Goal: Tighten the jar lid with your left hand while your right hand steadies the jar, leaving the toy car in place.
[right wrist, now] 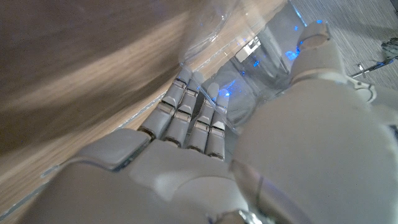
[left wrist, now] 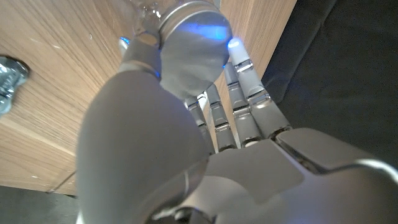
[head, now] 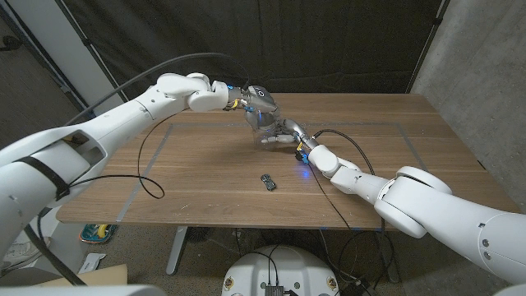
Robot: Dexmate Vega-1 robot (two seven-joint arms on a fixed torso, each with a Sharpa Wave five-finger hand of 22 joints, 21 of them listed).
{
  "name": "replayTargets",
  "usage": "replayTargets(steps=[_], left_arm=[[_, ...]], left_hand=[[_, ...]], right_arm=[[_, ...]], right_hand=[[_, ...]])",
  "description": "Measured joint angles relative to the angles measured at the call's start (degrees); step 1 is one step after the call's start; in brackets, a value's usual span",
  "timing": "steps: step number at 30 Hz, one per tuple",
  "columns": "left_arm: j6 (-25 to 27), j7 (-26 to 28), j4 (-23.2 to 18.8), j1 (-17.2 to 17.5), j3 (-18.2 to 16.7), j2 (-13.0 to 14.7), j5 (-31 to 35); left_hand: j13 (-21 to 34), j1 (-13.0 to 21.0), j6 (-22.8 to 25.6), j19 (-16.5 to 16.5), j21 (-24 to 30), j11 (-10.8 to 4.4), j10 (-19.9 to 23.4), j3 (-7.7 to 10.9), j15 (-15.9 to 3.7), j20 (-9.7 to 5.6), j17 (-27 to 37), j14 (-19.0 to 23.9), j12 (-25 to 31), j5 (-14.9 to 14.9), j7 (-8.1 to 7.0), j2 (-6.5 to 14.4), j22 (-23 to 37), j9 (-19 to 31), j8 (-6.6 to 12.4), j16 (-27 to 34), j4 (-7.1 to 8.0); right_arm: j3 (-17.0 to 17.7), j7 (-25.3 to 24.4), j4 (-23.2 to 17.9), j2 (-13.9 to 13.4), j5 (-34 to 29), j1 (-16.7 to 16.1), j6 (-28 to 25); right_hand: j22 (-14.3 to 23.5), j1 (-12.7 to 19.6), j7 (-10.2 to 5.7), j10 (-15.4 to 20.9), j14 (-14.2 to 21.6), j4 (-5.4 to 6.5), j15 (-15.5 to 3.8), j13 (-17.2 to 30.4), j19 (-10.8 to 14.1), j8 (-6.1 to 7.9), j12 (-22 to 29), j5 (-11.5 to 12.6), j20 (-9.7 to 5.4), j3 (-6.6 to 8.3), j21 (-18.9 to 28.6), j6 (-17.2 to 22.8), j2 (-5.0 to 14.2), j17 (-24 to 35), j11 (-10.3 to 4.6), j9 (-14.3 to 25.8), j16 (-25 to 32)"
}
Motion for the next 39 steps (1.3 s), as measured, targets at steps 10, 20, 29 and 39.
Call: replayTargets(steps=[10,20,29,39], left_arm=[[-4.48,12.92,0.08,-4.93,5.62,0.98,14.19],[-1.88,11.9,-3.09,-3.78,5.29,2.57,15.48],[8.28,-0.45,-7.19,0.39,0.13,1.77,4.61],[24.94,-20.08,-10.44,4.58,-6.57,-1.05,-9.72]], left_hand=[[0.68,2.16,0.29,-2.82,0.0,-0.18,-2.27,-1.35,-1.19,1.25,0.69,-1.19,-0.5,-0.3,0.73,4.48,-0.62,1.2,0.2,-3.07,1.19],[-3.76,-12.3,-17.77,-18.1,-5.74,-1.38,-16.29,-13.47,-2.44,9.18,-3.92,-12.8,-8.74,2.88,-4.92,9.28,-1.95,-0.98,-10.87,-13.33,10.74],[-8.35,-30.02,-41.91,-29.35,-16.68,2.69,-30.68,-21.88,4.45,16.49,-9.72,-34.44,-18.28,6.35,-8.68,6.73,-1.95,-5.58,-16.14,-13.93,17.92],[-8.93,-36.81,-42.17,-23.91,-17.03,7.17,-27.1,-24.12,5.75,16.35,-11.89,-30.73,-17.11,5.07,-8.82,9.52,-1.23,-6.51,-14.24,-11.2,18.08]], right_arm=[[0.02,-0.6,-0.09,0.07,-0.12,0.05,-0.36],[0.01,-0.71,-0.22,-0.02,-0.44,0.05,-0.56],[-0.01,-0.57,-0.23,-0.09,-0.55,0.14,-0.92],[-0.11,-0.05,-0.05,-0.11,-0.46,0.27,-1.39]], right_hand=[[-0.01,0.0,0.01,0.13,0.26,0.23,-0.25,-0.02,-0.21,0.21,0.0,0.0,-0.21,-0.24,0.45,0.0,0.0,0.0,-0.12,0.0,-0.01],[-0.17,0.0,0.02,0.12,0.29,0.23,-0.27,-0.01,-0.21,0.21,0.0,-0.03,-0.2,-0.25,0.45,0.01,0.0,0.0,-0.11,0.0,-0.32],[-0.21,0.0,0.02,0.12,0.59,0.23,-0.41,0.03,-0.21,0.1,-0.01,-0.04,-0.2,-0.26,0.87,0.01,0.0,0.0,-0.1,-0.01,-0.74],[-0.26,0.0,0.01,0.11,0.78,0.3,-0.42,0.09,-0.21,0.16,-0.01,-0.05,-0.2,-0.33,1.11,0.01,0.0,0.0,-0.1,-0.01,-1.11]])
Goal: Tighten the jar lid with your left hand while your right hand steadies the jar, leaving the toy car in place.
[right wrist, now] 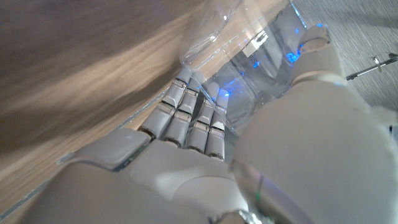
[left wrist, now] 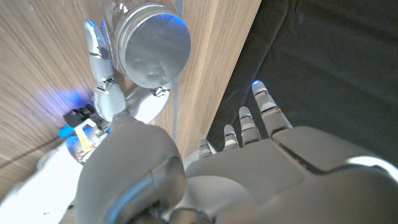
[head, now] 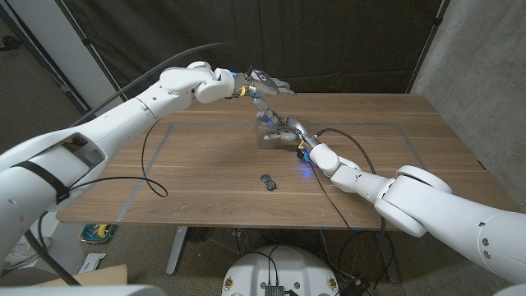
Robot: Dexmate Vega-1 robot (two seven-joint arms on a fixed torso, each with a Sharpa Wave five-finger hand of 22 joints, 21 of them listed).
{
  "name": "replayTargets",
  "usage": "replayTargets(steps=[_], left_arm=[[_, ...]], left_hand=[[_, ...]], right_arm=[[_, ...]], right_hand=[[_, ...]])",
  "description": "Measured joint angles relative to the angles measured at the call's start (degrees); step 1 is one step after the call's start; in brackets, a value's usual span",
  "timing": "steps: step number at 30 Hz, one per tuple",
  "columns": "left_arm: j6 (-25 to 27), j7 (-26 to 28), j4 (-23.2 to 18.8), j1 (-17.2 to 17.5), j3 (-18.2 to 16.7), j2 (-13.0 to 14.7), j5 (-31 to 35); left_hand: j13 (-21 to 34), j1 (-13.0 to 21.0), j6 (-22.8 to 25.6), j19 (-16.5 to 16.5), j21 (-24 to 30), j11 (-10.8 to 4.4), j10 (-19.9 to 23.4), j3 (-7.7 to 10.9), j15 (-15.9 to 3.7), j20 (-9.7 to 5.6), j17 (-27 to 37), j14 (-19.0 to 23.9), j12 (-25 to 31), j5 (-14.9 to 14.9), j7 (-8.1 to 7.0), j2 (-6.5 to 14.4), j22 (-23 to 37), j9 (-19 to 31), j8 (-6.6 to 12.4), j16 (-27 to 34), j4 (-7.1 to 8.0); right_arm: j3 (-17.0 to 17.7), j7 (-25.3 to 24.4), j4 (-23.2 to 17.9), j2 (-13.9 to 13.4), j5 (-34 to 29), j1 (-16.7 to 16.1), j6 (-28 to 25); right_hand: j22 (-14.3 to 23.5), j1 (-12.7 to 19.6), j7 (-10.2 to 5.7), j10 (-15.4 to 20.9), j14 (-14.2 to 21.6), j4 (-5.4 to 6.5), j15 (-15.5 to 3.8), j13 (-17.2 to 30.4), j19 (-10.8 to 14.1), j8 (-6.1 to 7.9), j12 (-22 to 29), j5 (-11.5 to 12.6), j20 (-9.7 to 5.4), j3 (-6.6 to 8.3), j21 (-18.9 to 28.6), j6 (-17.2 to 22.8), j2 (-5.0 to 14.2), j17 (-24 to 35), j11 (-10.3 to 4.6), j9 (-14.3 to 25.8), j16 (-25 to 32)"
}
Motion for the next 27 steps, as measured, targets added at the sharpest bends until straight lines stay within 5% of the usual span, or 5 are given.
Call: replayTargets(steps=[7,15,27], left_arm=[[8.06,-12.84,-0.54,-0.89,-0.99,-2.39,-5.45],[13.14,-23.87,0.52,-3.78,0.74,-4.25,-10.13],[16.37,-27.31,0.77,-5.55,3.03,-4.95,-11.68]], left_hand=[[0.17,2.11,5.5,10.3,2.83,2.52,6.73,1.48,-0.65,-0.21,-1.7,7.57,2.39,-2.58,1.51,2.32,0.25,-0.26,1.58,1.93,-2.88],[1.53,8.64,11.09,23.61,6.37,3.11,13.69,3.76,-3.88,-1.2,-1.55,16.32,6.5,-4.48,2.62,2.37,-0.19,0.18,3.37,3.65,-7.47],[2.29,10.66,15.83,27.51,6.6,2.9,17.54,4.72,-5.19,-2.59,-0.97,20.49,8.69,-5.02,3.12,2.93,-0.5,0.71,5.29,4.53,-8.96]], right_arm=[[-0.06,0.11,0.03,-0.04,0.12,0.02,-0.07],[-0.07,0.13,0.09,-0.06,0.3,0.03,-0.12],[-0.01,0.34,0.27,0.04,0.78,0.03,-0.42]], right_hand=[[-0.04,0.01,-0.01,0.0,0.02,0.0,-0.01,-0.02,-0.49,0.05,0.0,0.0,0.08,0.0,0.03,-0.01,-0.01,0.0,0.0,0.0,-0.24],[-0.06,0.04,-0.02,-0.01,0.21,0.0,-0.2,0.15,-0.5,0.04,0.23,0.0,0.09,-0.01,0.39,-0.02,-0.04,0.0,0.0,-0.01,-0.47],[-0.01,0.2,0.0,-0.01,0.71,0.06,-0.32,0.18,-0.49,-0.01,0.23,-0.4,0.09,-0.09,0.61,-0.01,-0.2,0.0,0.01,-0.01,-0.8]])
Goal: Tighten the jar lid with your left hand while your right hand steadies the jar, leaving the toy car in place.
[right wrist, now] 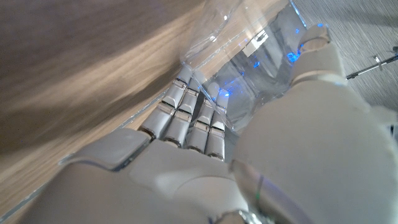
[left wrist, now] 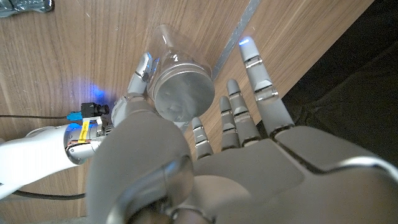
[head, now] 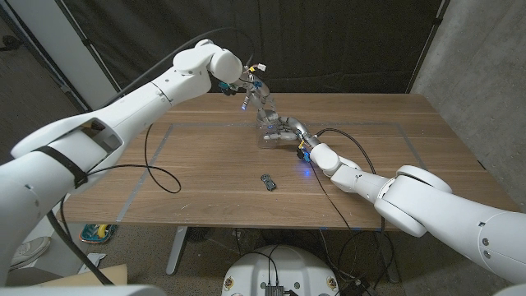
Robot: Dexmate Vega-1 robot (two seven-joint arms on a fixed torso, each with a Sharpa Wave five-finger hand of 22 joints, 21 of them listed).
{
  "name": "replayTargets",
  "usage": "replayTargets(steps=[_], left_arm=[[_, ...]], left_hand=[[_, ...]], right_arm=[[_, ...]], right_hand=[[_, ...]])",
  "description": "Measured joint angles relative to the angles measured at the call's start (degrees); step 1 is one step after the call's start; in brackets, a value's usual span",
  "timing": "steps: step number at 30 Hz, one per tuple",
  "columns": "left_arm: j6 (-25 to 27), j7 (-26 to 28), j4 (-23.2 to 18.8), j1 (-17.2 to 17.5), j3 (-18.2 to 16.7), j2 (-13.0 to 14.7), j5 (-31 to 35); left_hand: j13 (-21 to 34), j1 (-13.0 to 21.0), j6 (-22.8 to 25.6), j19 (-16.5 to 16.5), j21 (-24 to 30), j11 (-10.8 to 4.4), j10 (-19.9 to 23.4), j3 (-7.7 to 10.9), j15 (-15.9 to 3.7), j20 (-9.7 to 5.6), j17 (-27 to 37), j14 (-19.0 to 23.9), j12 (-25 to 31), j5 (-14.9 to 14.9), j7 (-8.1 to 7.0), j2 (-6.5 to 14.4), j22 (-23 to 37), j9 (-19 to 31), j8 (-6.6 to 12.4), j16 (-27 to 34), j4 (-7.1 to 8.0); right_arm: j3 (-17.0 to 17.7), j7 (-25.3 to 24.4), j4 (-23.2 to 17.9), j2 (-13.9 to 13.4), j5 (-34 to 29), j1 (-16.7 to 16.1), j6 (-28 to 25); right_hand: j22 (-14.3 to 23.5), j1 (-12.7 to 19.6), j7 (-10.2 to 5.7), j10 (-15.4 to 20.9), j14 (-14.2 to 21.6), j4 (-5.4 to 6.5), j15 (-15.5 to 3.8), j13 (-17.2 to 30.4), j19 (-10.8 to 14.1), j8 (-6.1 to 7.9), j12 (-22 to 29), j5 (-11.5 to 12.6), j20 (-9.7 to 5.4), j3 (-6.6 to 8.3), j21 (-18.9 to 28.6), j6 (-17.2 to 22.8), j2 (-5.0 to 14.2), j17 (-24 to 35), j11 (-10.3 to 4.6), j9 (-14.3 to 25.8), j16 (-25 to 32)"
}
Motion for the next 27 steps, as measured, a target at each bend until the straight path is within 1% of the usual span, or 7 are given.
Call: replayTargets(steps=[6,11,15,19,20,23,27], left_arm=[[1.46,2.3,-0.7,0.31,0.78,0.09,1.67],[1.99,4.42,-0.94,0.82,1.22,0.09,2.95],[2.24,6.42,-0.9,1.23,1.42,-0.13,3.61],[2.51,7.74,-0.9,1.23,1.42,-0.13,3.8],[2.63,8.23,-0.15,1.82,1.61,-0.8,3.8],[2.97,9.2,-0.15,1.82,1.61,-0.8,3.8],[3.39,10.48,0.6,2.23,1.78,-1.51,3.79]], left_hand=[[0.24,-0.01,0.34,0.3,0.0,0.0,0.0,0.24,-0.2,0.29,0.0,0.2,0.0,-0.21,0.34,-0.01,0.0,0.27,0.04,0.0,-0.24],[0.27,0.21,0.27,0.72,0.0,-0.33,-0.33,0.47,-0.2,-0.12,0.0,0.19,0.0,-0.21,0.27,0.21,0.0,0.26,0.04,0.0,-0.47],[0.37,0.73,0.1,1.81,0.0,-0.33,-0.34,0.71,-0.75,-1.21,-0.01,0.75,0.0,-0.42,0.14,0.14,0.01,0.26,0.04,0.0,-0.71],[0.53,0.95,-1.05,2.57,0.0,-0.33,-0.34,0.47,-0.77,-1.96,-0.01,2.06,0.34,-0.42,0.69,-0.11,-0.22,0.26,-0.49,0.0,-0.95],[0.53,0.84,-1.14,3.1,0.0,-0.31,-0.32,0.47,-0.86,-2.08,-0.01,2.53,0.34,-0.42,0.76,-0.21,-0.23,0.26,-0.49,0.0,-0.94],[0.53,0.09,-1.13,4.76,0.22,0.22,0.21,0.03,-1.53,-2.85,-0.11,4.02,0.77,-0.42,0.76,-0.96,-0.23,0.26,-0.49,0.15,-0.97],[0.53,-0.18,-0.71,6.03,0.22,0.02,1.32,-0.01,-2.1,-3.41,-0.17,5.78,1.19,-0.42,0.88,-1.23,-0.23,0.26,-0.49,0.53,-0.93]], right_arm=[[0.04,0.19,0.07,0.05,0.3,0.01,-0.21],[0.08,0.34,0.1,0.07,0.52,0.02,-0.41],[0.11,0.45,0.19,0.11,0.7,0.07,-0.69],[0.12,0.45,0.27,0.18,0.7,0.19,-0.69],[0.12,0.45,0.28,0.2,0.7,0.21,-0.69],[0.12,0.45,0.35,0.29,0.7,0.36,-0.69],[0.09,0.94,0.46,0.42,1.25,0.59,-2.11]], right_hand=[[0.0,0.16,0.0,0.0,0.06,-0.08,-0.06,0.0,0.0,-0.06,0.0,0.0,0.0,-0.23,0.0,0.0,-0.16,0.0,0.0,0.23,0.01],[0.0,0.22,0.1,0.0,0.06,-0.08,-0.06,0.0,0.0,-0.15,0.0,0.0,0.0,-0.23,0.0,0.1,-0.22,0.0,0.0,0.23,0.01],[0.0,0.22,0.11,0.0,0.07,-0.08,-0.06,0.0,0.0,-0.01,0.0,0.0,0.0,-0.23,0.0,0.11,-0.22,0.0,0.0,0.23,0.01],[-0.01,0.22,0.17,0.0,0.08,-0.07,-0.07,0.0,0.0,0.06,0.0,-0.01,0.0,-0.23,0.41,0.17,-0.22,0.0,0.0,0.23,0.0],[-0.01,0.22,0.17,0.0,0.08,-0.07,-0.07,0.0,0.0,0.06,0.0,-0.01,0.0,-0.23,0.42,0.17,-0.22,0.0,0.0,0.23,0.0],[-0.02,0.22,0.17,0.0,0.38,-0.07,-0.36,-0.01,0.0,0.06,0.0,-0.01,0.0,-0.23,0.42,0.17,-0.21,0.0,0.0,0.23,-0.34],[-0.02,0.21,0.17,0.0,0.41,-0.08,-0.39,-0.02,0.0,0.06,0.0,-0.01,0.0,-0.39,0.42,0.17,-0.2,0.0,0.0,0.22,-0.53]])
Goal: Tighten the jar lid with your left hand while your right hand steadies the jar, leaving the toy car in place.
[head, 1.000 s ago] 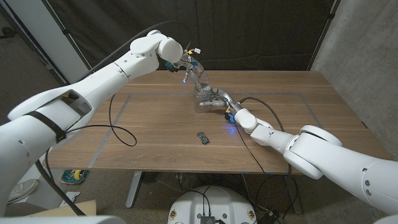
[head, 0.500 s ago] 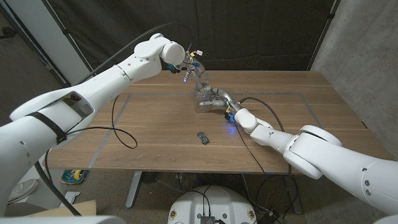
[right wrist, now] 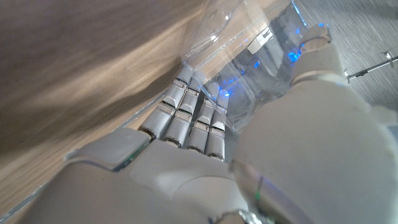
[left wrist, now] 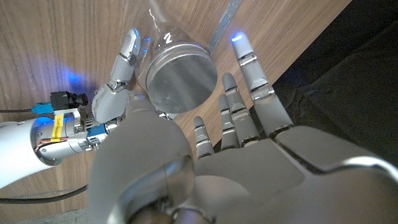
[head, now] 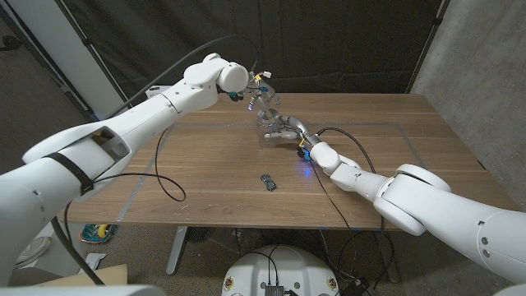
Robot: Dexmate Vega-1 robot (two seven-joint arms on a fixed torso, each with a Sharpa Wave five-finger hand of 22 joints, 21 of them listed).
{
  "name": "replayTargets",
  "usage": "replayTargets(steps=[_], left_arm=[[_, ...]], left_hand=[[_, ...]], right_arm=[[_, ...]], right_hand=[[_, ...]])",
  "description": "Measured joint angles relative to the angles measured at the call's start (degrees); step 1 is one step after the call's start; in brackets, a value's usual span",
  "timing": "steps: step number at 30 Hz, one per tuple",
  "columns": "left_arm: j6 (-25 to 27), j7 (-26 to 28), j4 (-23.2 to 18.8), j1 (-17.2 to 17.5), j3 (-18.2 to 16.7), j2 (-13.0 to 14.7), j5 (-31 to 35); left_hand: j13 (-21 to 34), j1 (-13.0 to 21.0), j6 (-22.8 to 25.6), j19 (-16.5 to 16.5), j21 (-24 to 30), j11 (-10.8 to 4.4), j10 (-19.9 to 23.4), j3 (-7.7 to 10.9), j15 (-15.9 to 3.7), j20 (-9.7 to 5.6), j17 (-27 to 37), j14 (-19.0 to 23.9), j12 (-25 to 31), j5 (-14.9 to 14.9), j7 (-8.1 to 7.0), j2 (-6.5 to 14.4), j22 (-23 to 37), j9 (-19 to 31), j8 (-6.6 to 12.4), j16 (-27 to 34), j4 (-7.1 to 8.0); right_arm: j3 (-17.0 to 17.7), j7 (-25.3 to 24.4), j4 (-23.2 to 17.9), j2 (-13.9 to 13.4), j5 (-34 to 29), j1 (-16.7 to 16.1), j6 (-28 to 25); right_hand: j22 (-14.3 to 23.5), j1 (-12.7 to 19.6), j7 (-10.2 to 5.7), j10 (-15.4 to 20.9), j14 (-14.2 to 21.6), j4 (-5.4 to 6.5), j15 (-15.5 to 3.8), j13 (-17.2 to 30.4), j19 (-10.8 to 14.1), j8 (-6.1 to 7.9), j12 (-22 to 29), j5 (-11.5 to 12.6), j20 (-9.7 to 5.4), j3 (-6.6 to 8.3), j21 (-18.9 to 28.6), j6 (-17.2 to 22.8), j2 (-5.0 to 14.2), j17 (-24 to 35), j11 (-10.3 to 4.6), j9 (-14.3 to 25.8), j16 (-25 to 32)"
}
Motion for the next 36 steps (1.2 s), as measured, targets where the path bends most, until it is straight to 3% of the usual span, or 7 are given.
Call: replayTargets(steps=[4,9,17,19,27,32,36], left_arm=[[0.12,1.1,0.89,0.22,0.39,-0.57,0.0],[0.31,2.24,2.78,0.05,1.26,-1.56,-0.03],[-0.26,2.62,4.59,-0.84,2.45,-2.44,-0.28],[-0.44,2.65,4.93,-1.09,2.76,-2.55,-0.29],[-1.95,3.44,5.8,-1.84,3.93,-2.63,0.69],[-3.9,5.33,5.53,-1.83,4.32,-1.76,1.83],[-6.46,7.33,5.29,-1.68,4.44,-1.0,2.88]], left_hand=[[0.0,0.0,2.09,0.94,0.0,-0.73,1.63,0.0,-0.92,-0.46,-0.22,1.38,0.65,0.0,-0.09,0.0,0.0,0.0,0.34,0.07,0.0],[0.27,1.12,6.31,2.13,0.0,-1.42,4.02,0.85,-1.48,-1.56,-0.1,3.33,1.8,0.0,1.21,1.13,0.0,0.0,1.82,0.45,-0.85],[0.2,4.72,11.82,3.48,-0.46,-3.01,7.42,3.71,-0.26,-2.91,0.45,4.57,3.12,-0.07,2.23,2.72,0.0,-0.19,3.05,0.65,-3.74],[0.18,5.68,12.67,4.07,-0.56,-3.31,7.9,3.77,0.07,-3.5,0.62,4.89,3.44,-0.18,2.19,2.94,0.01,-0.42,3.33,0.8,-3.73],[0.79,8.19,15.71,5.11,-0.93,-3.34,7.88,3.93,1.06,-7.26,2.46,5.89,4.25,0.06,1.62,0.44,0.01,-0.52,3.83,1.56,-3.69],[0.97,10.11,18.17,5.03,-1.34,-4.96,9.11,4.08,1.37,-9.89,4.21,6.21,4.31,0.5,1.82,-1.47,0.12,0.1,5.15,2.23,-3.56],[1.3,11.76,18.56,4.25,-1.34,-5.09,8.99,4.17,1.36,-10.66,5.1,6.21,4.31,1.04,1.65,-2.36,0.19,0.53,5.43,2.41,-3.47]], right_arm=[[-0.03,0.26,0.07,0.08,0.35,0.18,-0.95],[-0.25,0.63,0.19,0.19,0.91,0.48,-2.39],[-0.53,0.93,0.3,0.34,1.51,0.91,-3.92],[-0.62,1.0,0.32,0.37,1.66,1.01,-4.24],[-0.9,1.07,0.39,0.44,2.07,1.24,-5.2],[-1.02,1.05,0.41,0.44,2.14,1.24,-5.31],[-1.11,0.84,0.41,0.39,2.14,1.16,-5.3]], right_hand=[[-0.01,-0.01,0.0,0.0,0.11,0.0,-0.11,-0.01,0.0,0.0,0.0,-0.03,0.0,0.0,0.0,0.0,0.01,0.0,0.0,0.0,-0.25],[-0.04,-0.02,-0.03,0.0,0.19,0.0,-0.19,-0.01,0.0,0.0,0.0,-0.03,0.0,-0.15,0.09,0.03,0.02,0.0,0.0,-0.03,-0.54],[0.01,-0.02,-0.21,0.0,0.19,-0.08,-0.2,-0.02,-0.25,0.0,0.0,-0.04,0.16,-0.24,0.41,0.22,0.02,0.0,0.0,0.01,-0.67],[0.02,-0.02,-0.22,0.0,0.19,-0.07,-0.2,-0.02,-0.34,-0.01,0.0,-0.04,0.1,-0.24,0.41,0.23,0.02,0.0,-0.01,0.01,-0.88],[0.01,-0.02,-0.53,0.0,0.42,-0.08,-0.56,-0.02,-0.44,-0.05,0.0,-0.04,0.01,-0.39,0.64,0.54,0.02,-0.01,-0.01,-0.04,-1.0],[-0.22,-0.02,-1.34,0.0,0.36,-0.08,-0.83,-0.02,-0.44,-0.18,0.0,-0.04,0.0,-0.4,0.64,1.34,0.02,-0.01,-0.01,-0.03,-1.0],[-0.32,-0.02,-1.55,0.0,0.28,-0.16,-0.92,-0.02,-0.45,-0.15,0.0,-0.04,0.0,-0.48,0.7,1.54,0.02,-0.01,-0.01,-0.02,-1.0]])
